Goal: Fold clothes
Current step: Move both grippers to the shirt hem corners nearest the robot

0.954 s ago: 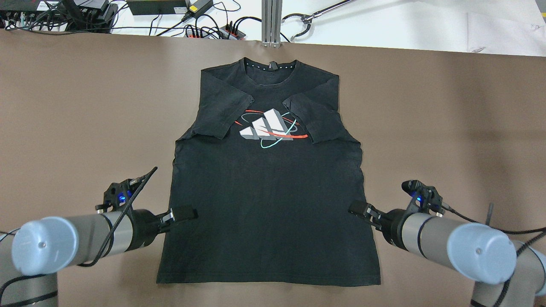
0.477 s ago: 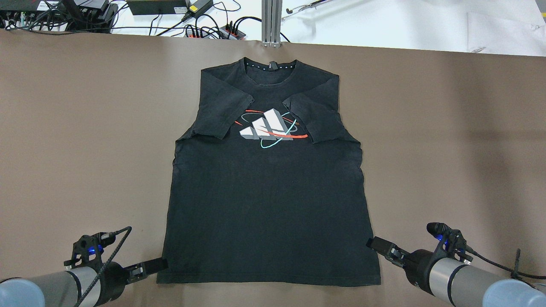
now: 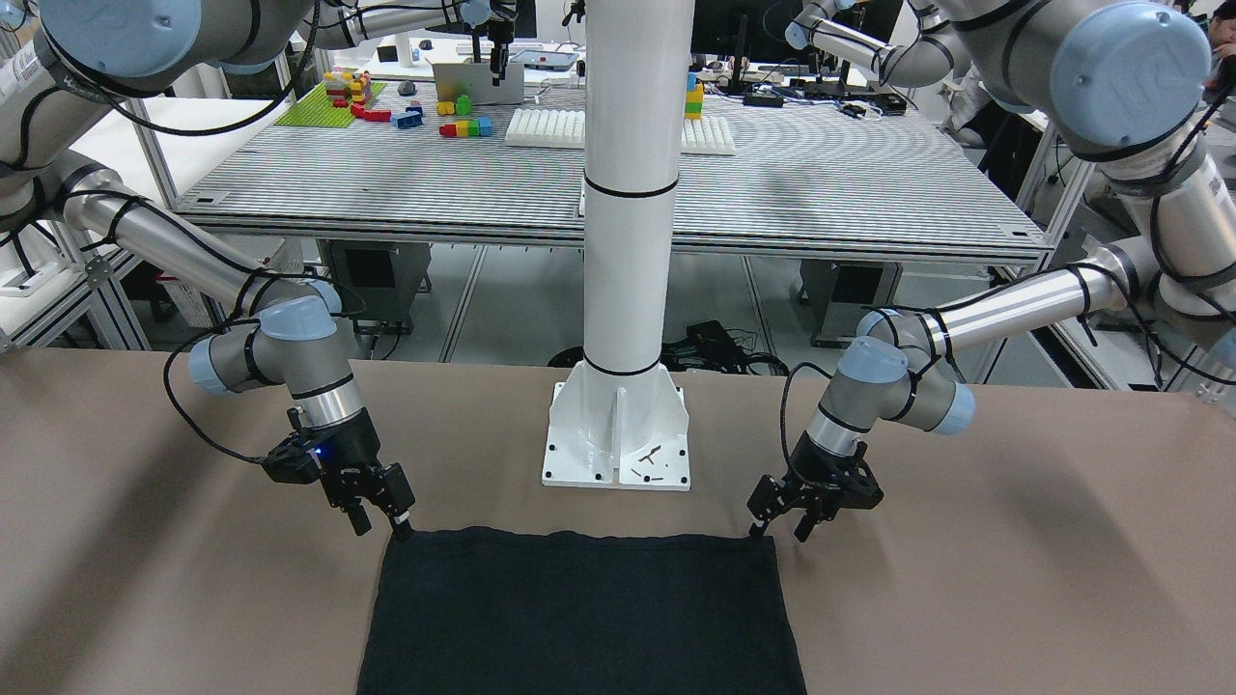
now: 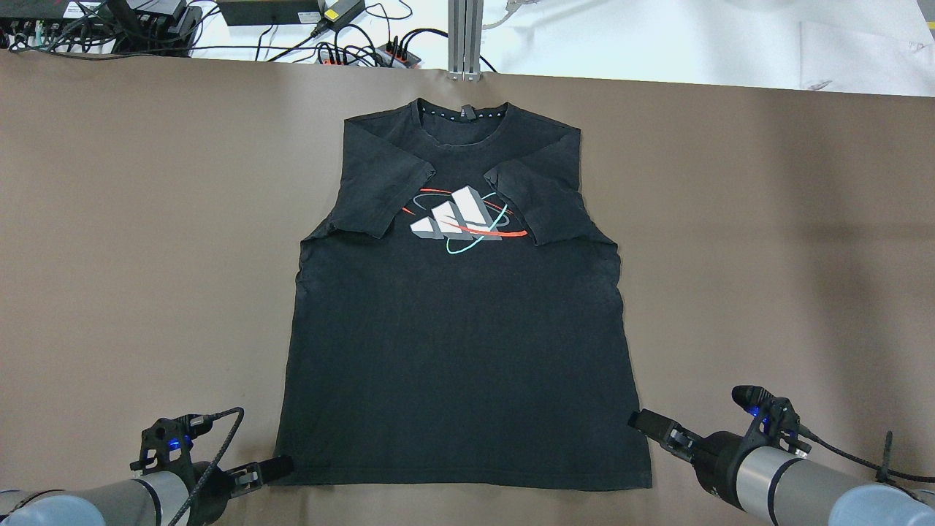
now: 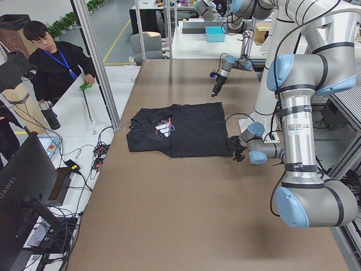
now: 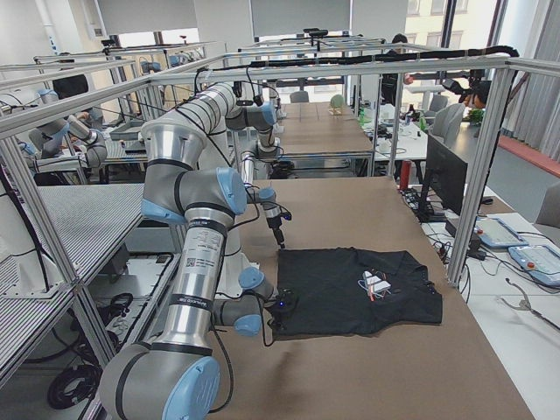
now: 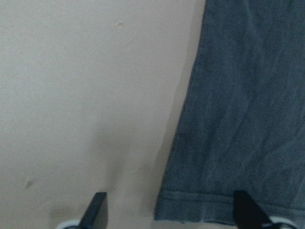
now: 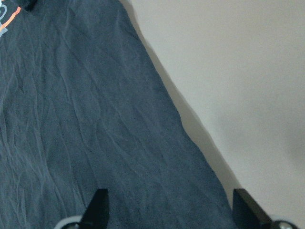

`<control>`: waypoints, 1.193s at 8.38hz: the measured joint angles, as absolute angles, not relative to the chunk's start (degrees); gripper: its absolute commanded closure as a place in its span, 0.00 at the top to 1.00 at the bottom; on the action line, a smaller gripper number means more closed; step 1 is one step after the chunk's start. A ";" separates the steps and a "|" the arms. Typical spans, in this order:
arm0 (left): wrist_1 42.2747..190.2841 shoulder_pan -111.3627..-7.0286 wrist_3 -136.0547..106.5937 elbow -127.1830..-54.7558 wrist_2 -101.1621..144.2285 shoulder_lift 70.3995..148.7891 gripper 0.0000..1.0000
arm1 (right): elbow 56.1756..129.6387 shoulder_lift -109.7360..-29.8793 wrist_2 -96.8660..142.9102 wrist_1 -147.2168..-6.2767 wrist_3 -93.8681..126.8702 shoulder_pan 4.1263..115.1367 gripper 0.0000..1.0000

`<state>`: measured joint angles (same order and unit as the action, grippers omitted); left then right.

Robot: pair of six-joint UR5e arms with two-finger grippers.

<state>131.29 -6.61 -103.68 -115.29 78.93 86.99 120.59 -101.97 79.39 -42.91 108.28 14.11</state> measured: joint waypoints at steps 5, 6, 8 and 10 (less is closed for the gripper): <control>131.22 -6.52 -103.63 -113.69 78.83 88.79 0.62 | 120.54 -101.87 79.37 -42.89 108.27 14.15 0.93; 131.22 -6.51 -103.63 -113.55 78.84 89.04 0.53 | 120.48 -101.87 79.37 -42.89 108.28 14.15 0.93; 131.22 -6.51 -103.69 -113.53 78.84 89.42 0.11 | 120.43 -101.87 79.37 -42.89 108.28 14.15 0.93; 131.22 -6.54 -103.70 -113.81 78.84 89.39 0.00 | 120.41 -101.87 79.37 -42.89 108.28 14.15 0.92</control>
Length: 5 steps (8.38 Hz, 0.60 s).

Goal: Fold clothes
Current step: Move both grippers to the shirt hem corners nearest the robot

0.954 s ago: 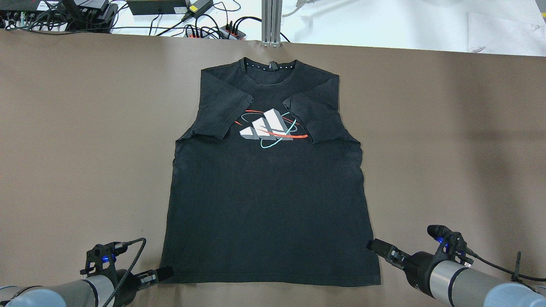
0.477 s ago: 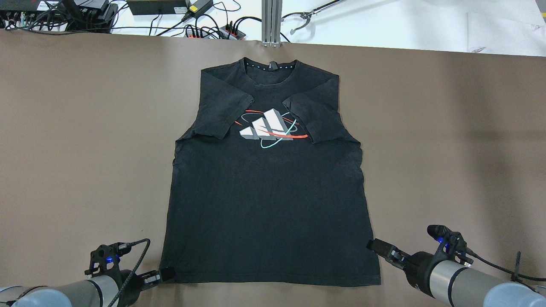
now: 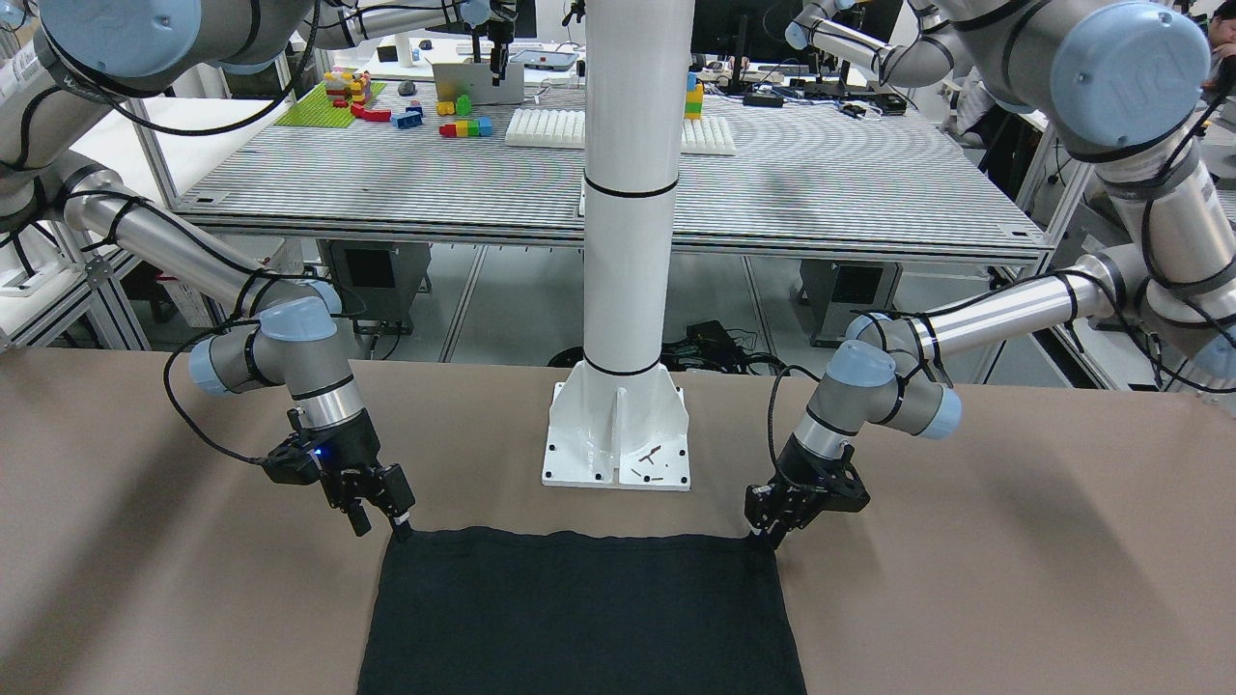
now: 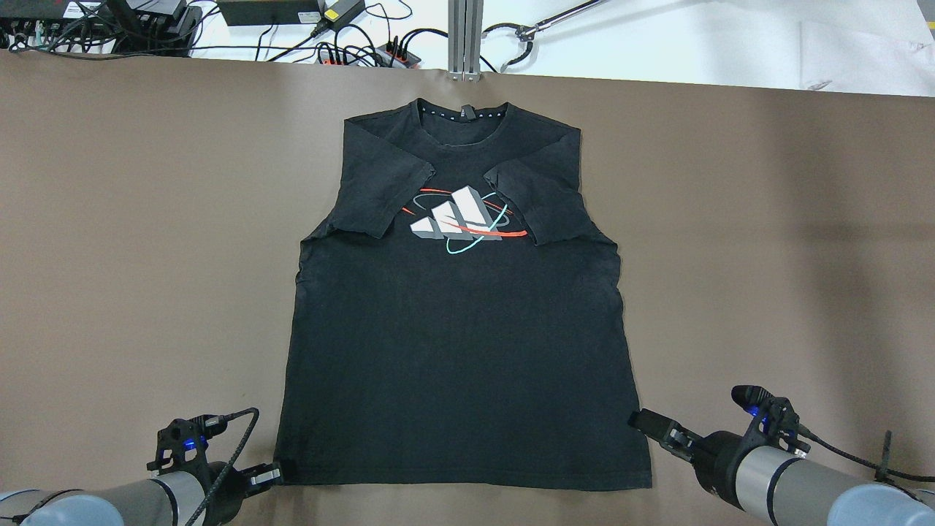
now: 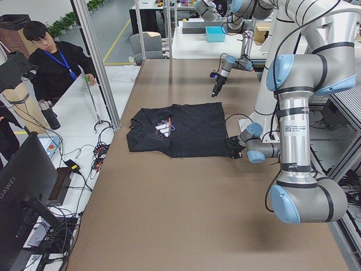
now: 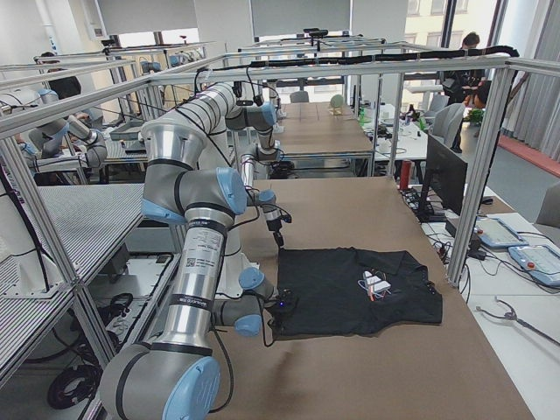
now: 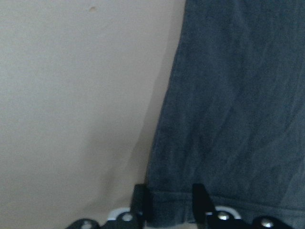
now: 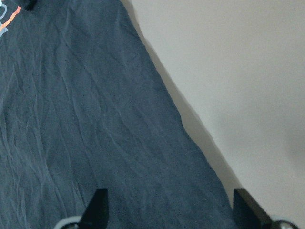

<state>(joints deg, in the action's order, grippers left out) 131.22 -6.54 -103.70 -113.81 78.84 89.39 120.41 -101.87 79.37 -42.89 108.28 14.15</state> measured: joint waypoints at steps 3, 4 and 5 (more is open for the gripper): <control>131.22 -6.63 -103.28 -114.29 78.84 89.25 0.00 | 120.22 -102.07 79.36 -43.18 108.28 14.01 0.90; 131.22 -6.62 -103.22 -114.31 78.84 89.27 0.00 | 119.77 -102.31 79.29 -43.47 108.28 13.40 0.88; 131.22 -6.61 -103.20 -114.33 78.84 89.29 0.00 | 118.68 -102.41 78.91 -43.65 108.28 12.58 0.82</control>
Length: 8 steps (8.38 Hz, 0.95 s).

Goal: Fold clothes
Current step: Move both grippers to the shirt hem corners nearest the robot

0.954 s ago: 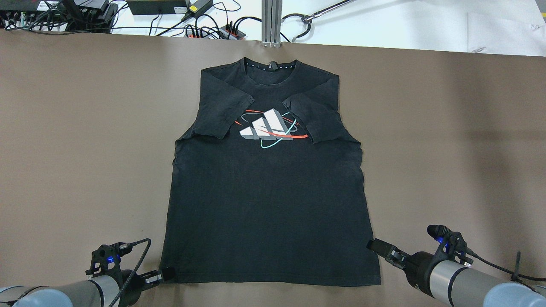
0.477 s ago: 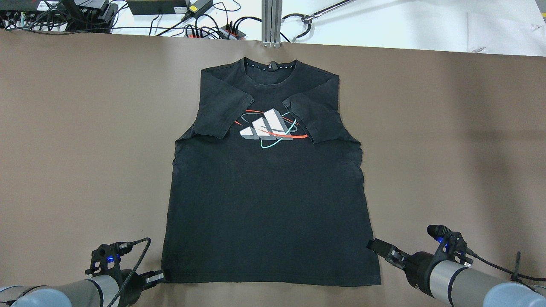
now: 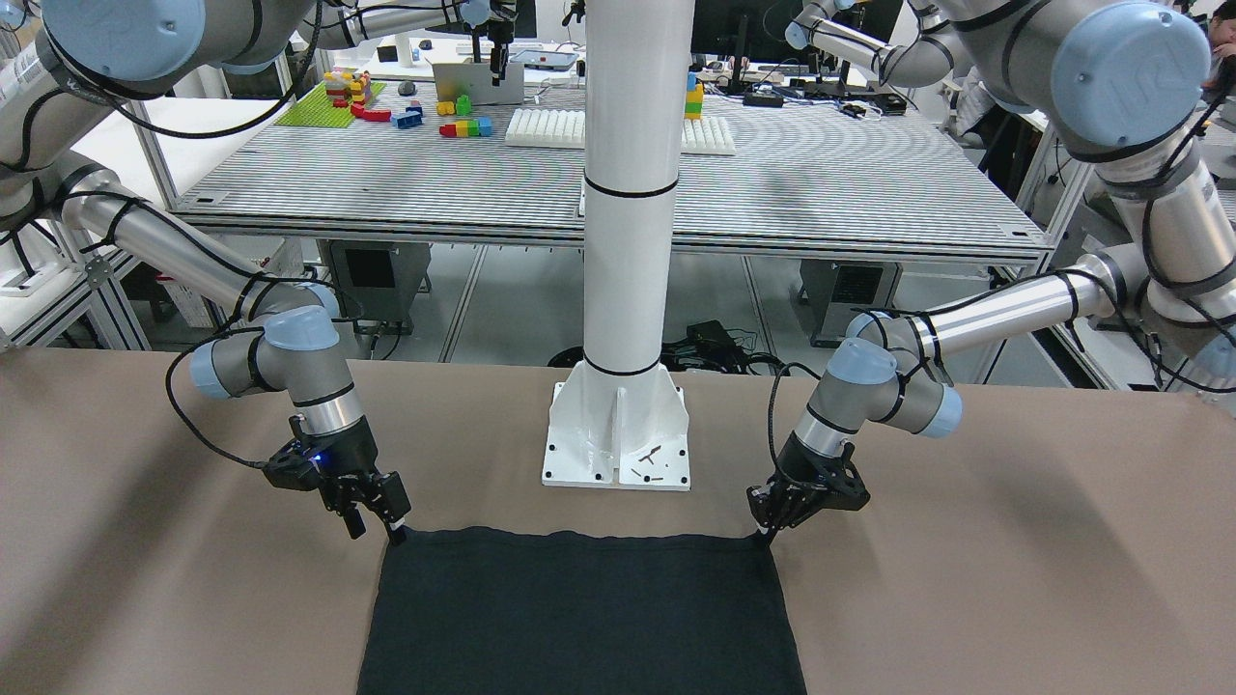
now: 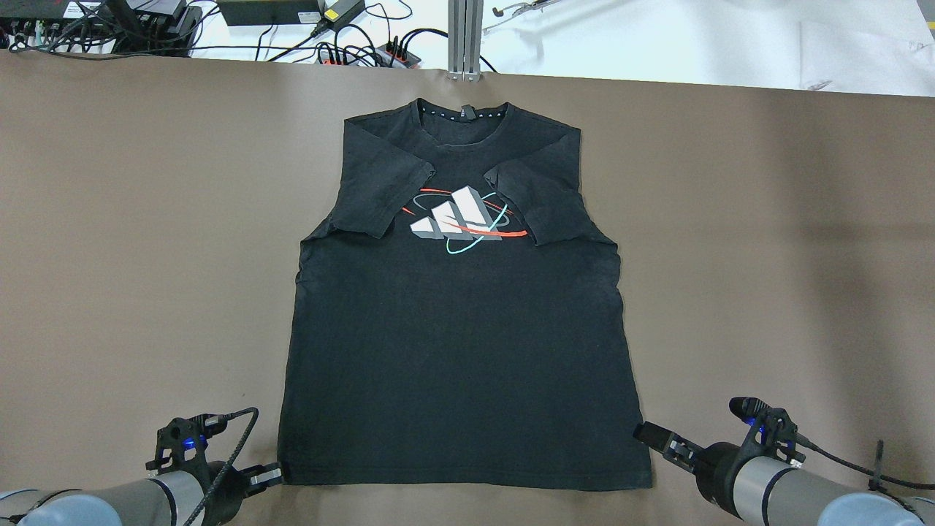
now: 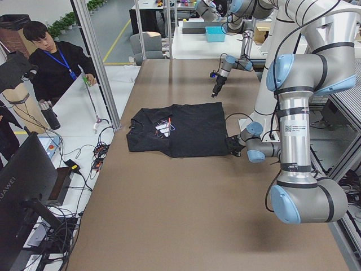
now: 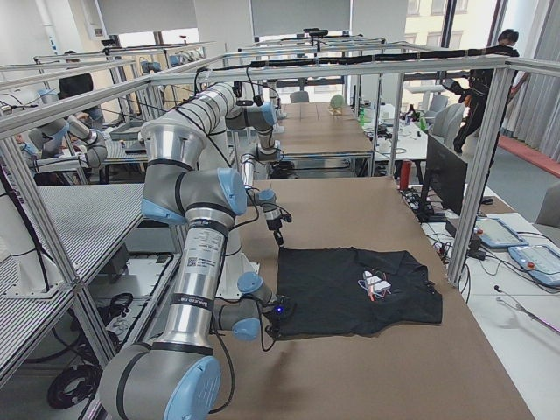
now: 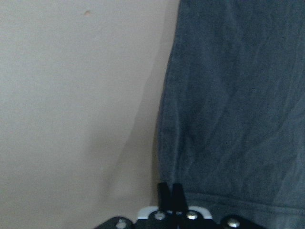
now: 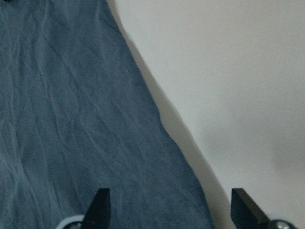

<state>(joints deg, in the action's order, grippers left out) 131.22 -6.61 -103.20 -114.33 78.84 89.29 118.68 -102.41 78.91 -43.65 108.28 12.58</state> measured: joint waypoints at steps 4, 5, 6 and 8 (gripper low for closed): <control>131.22 -6.53 -103.15 -114.35 78.84 89.37 0.00 | 117.13 -102.03 74.56 -45.52 108.50 7.56 0.57; 131.22 -6.52 -103.15 -114.39 78.84 89.38 0.00 | 117.11 -101.94 73.82 -46.01 108.81 6.70 0.56; 131.22 -6.51 -103.13 -114.41 78.84 89.38 0.00 | 117.08 -101.84 73.07 -46.37 109.01 6.04 0.47; 131.22 -6.51 -103.10 -114.51 78.84 89.43 0.00 | 117.08 -101.18 72.46 -46.74 109.13 5.51 0.03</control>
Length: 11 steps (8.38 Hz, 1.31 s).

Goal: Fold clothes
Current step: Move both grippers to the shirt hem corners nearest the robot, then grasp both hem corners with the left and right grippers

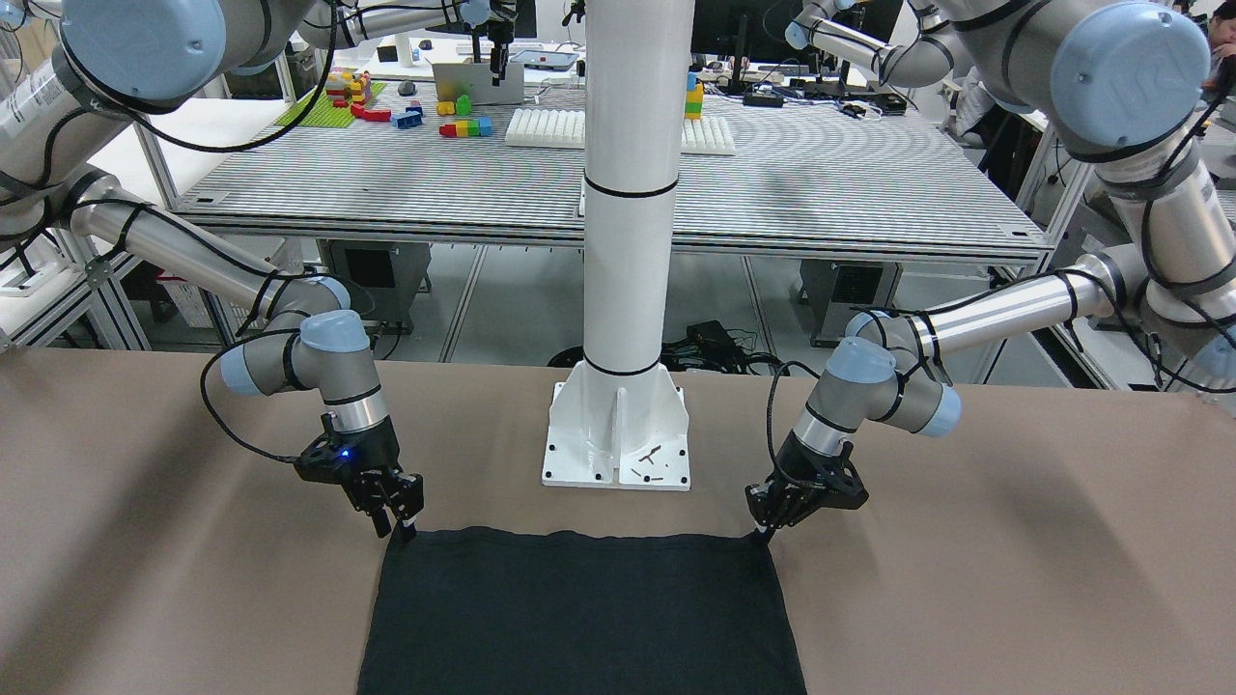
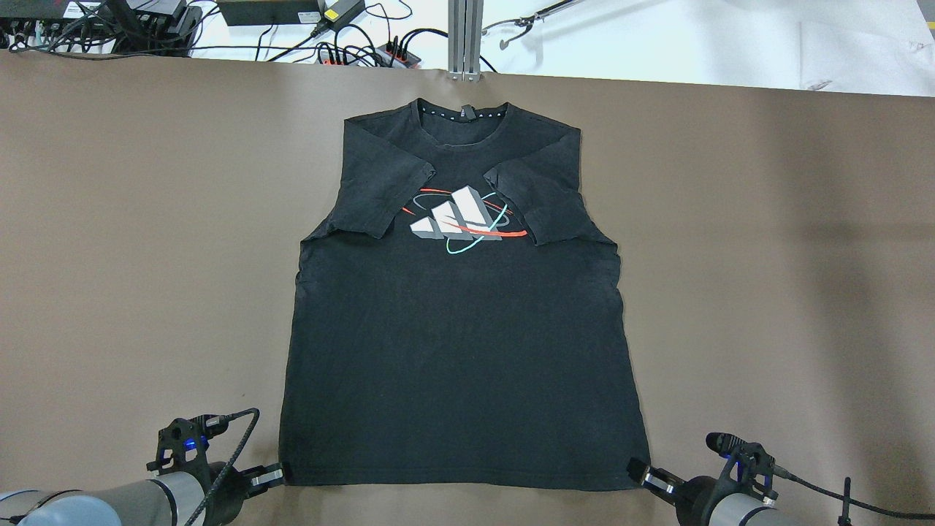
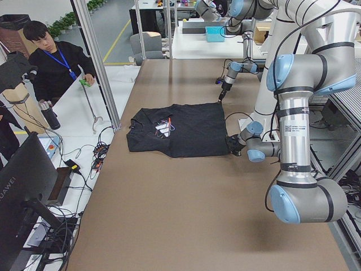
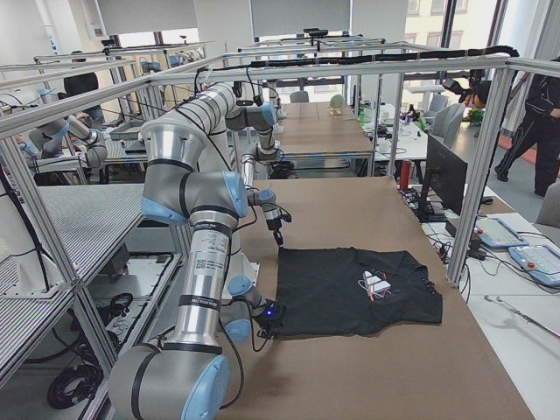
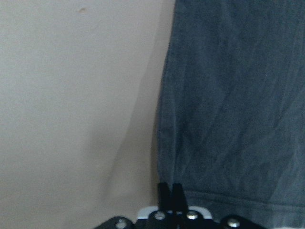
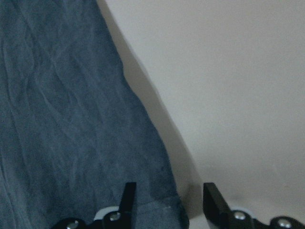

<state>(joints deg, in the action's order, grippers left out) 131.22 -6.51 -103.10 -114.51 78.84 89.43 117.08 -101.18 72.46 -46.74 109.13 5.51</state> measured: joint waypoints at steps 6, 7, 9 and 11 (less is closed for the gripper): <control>130.84 -7.27 -102.30 -119.70 79.92 89.29 0.00 | 119.02 -97.32 72.44 -53.89 108.32 5.91 0.00; 130.21 -8.64 -101.55 -121.47 81.79 89.29 0.00 | 121.26 -97.69 72.67 -54.52 106.62 6.42 0.00; 123.37 -15.54 -99.46 -125.49 90.36 91.92 0.00 | 127.98 -97.56 75.38 -58.99 99.73 9.48 0.00; 111.03 -25.63 -94.74 -126.92 101.43 101.00 0.00 | 132.11 -93.84 86.43 -63.67 91.31 20.22 0.00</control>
<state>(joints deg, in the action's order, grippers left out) 111.03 -25.63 -94.74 -126.92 101.43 101.00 132.11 -93.84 86.43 -63.67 91.31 20.22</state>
